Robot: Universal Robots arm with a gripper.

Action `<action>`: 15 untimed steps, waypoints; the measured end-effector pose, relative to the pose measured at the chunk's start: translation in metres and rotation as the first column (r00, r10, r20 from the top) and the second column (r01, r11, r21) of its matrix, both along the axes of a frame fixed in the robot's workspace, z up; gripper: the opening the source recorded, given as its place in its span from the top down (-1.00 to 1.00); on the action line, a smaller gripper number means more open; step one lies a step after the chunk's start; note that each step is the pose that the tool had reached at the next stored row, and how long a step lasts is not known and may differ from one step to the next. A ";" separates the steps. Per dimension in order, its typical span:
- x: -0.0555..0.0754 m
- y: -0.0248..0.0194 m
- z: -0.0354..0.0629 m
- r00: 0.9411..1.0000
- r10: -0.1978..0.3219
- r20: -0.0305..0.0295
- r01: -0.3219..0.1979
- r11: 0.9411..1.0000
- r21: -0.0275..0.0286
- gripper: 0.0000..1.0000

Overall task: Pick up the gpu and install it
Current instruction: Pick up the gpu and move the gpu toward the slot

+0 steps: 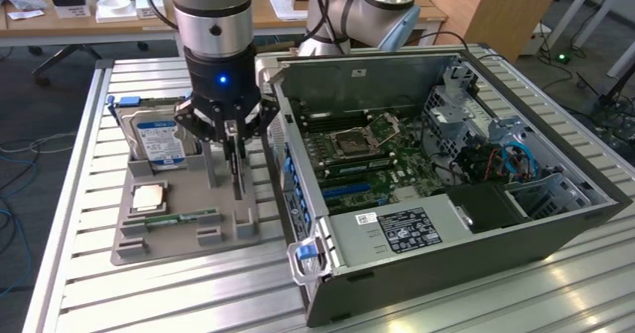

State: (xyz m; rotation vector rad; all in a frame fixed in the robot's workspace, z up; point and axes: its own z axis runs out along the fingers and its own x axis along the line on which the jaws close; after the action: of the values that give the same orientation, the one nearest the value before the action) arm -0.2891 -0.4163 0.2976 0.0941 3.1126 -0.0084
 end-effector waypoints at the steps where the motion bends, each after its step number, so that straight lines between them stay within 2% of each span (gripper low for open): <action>1: 0.000 0.0000 0.0026 1.000 0.000 0.000 0.000 1.000 0.000 0.47; 10: 0.000 0.0000 0.0268 1.000 0.000 0.000 0.000 1.000 0.000 0.47; 15: 0.000 0.0000 0.0337 1.000 0.000 0.000 0.000 1.000 0.000 0.47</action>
State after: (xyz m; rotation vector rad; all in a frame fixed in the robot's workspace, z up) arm -0.2891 -0.4163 0.3313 0.0941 3.1126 -0.0085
